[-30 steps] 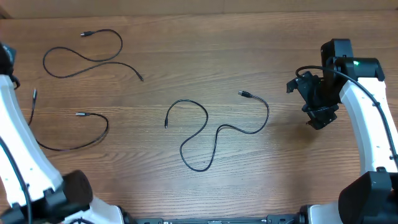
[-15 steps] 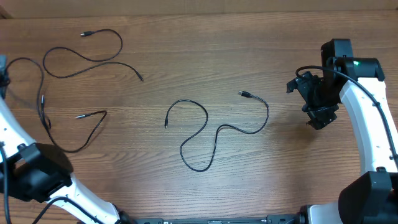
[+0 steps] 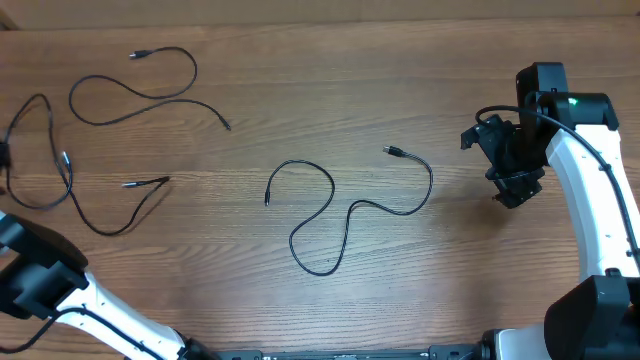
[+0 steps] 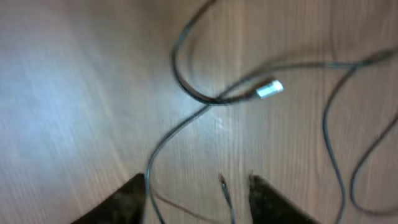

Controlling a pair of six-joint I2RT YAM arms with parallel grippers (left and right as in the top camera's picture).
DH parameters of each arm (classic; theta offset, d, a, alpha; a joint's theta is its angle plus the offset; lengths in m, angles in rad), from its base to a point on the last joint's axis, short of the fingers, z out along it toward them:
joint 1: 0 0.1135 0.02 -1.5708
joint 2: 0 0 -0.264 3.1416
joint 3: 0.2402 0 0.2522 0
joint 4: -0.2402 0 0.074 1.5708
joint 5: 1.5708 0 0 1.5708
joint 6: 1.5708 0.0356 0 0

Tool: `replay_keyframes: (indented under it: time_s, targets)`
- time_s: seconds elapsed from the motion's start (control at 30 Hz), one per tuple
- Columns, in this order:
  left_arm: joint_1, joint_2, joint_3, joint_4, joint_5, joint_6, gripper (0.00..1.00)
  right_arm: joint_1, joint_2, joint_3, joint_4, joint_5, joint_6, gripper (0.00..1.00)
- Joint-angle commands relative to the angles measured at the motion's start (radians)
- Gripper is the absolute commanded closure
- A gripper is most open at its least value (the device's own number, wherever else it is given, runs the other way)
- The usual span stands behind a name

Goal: Untangle cables

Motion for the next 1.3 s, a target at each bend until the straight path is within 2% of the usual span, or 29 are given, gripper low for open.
replay_keyframes:
  time_s: [0.0, 0.1, 0.3, 0.37, 0.63, 0.73, 1.07, 1.27]
  targets:
    - [-0.032, 0.078, 0.011, 0.016, 0.143, 0.195, 0.4, -0.002, -0.009, 0.017, 0.0, 0.003, -0.003, 0.0]
    - [-0.058, 0.135, 0.011, 0.039, 0.138, 0.251, 0.37, -0.002, -0.009, 0.017, 0.0, 0.003, -0.004, 0.0]
    - [-0.076, 0.253, 0.011, 0.074, 0.134, 0.367, 0.04, -0.002, -0.009, 0.017, 0.0, 0.003, -0.003, 0.0]
    - [-0.076, 0.281, 0.011, 0.082, 0.113, 0.37, 0.0, -0.002, -0.009, 0.017, 0.0, 0.003, -0.003, 0.0]
    - [-0.072, 0.332, 0.011, 0.112, -0.05, 0.369, 0.0, -0.002, -0.009, 0.017, 0.0, 0.003, -0.004, 0.0]
    - [-0.063, 0.33, 0.011, 0.111, -0.104, 0.354, 0.04, -0.002, -0.009, 0.017, 0.0, 0.003, -0.004, 0.0]
    - [-0.005, 0.264, 0.014, 0.071, -0.034, 0.34, 0.11, -0.002, -0.009, 0.017, 0.0, 0.002, -0.004, 0.0]
    - [0.014, 0.192, 0.014, 0.085, -0.051, 0.325, 0.1, -0.002, -0.009, 0.017, 0.0, 0.003, -0.004, 0.0]
